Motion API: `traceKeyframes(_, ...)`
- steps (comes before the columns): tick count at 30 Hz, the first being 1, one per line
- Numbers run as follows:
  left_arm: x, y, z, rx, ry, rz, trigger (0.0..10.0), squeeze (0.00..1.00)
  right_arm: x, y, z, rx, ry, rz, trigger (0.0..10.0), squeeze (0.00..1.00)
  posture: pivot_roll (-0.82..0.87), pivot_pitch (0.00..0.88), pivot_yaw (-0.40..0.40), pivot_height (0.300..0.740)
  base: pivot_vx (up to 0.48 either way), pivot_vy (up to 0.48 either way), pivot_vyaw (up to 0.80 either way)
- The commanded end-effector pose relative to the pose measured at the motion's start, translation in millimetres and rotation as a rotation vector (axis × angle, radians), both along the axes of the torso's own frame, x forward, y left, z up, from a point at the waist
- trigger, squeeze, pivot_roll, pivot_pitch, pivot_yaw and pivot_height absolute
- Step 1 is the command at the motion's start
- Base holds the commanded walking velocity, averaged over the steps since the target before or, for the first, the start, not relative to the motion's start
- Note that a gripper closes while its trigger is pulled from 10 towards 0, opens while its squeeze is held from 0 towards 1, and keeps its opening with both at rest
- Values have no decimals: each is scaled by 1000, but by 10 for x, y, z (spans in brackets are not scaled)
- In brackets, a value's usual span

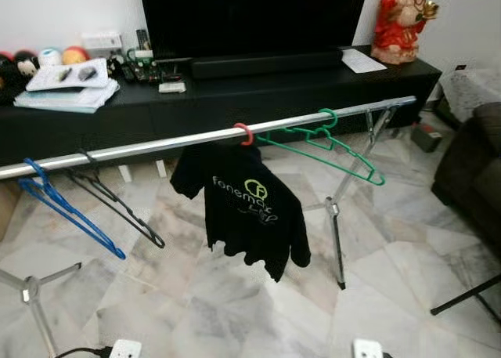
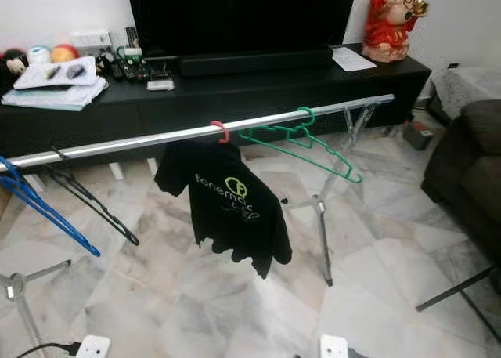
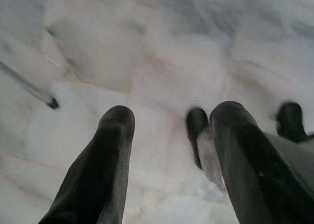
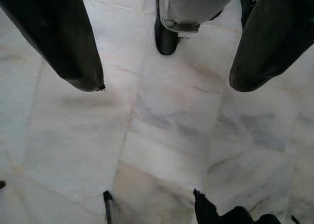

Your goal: Hang hanger

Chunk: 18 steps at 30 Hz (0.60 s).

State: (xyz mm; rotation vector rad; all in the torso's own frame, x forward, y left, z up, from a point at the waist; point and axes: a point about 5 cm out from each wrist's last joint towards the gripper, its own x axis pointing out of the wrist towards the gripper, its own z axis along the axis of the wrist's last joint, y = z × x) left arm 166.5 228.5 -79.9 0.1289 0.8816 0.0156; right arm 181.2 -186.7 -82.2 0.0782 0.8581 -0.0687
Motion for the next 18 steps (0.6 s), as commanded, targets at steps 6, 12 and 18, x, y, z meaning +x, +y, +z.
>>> traceKeyframes(6, -129, 42, -56, 16, 66, -6, 10000, 0, -54, 22, -33, 11, 26, -19, 10000, 0, -38, 87, -38, 740, 0, 0, -133)
traceKeyframes(12, -143, 50, -60, 22, 74, -18, 10000, 0, -53, 22, -33, 9, 27, -13, 10000, 0, -39, 82, -39, 740, 0, 0, -800)
traceKeyframes(18, -154, 37, -68, 39, 84, -49, 10000, 0, -58, 23, -35, 7, 30, -8, 10000, 0, -41, 71, -37, 740, 0, -375, -796)
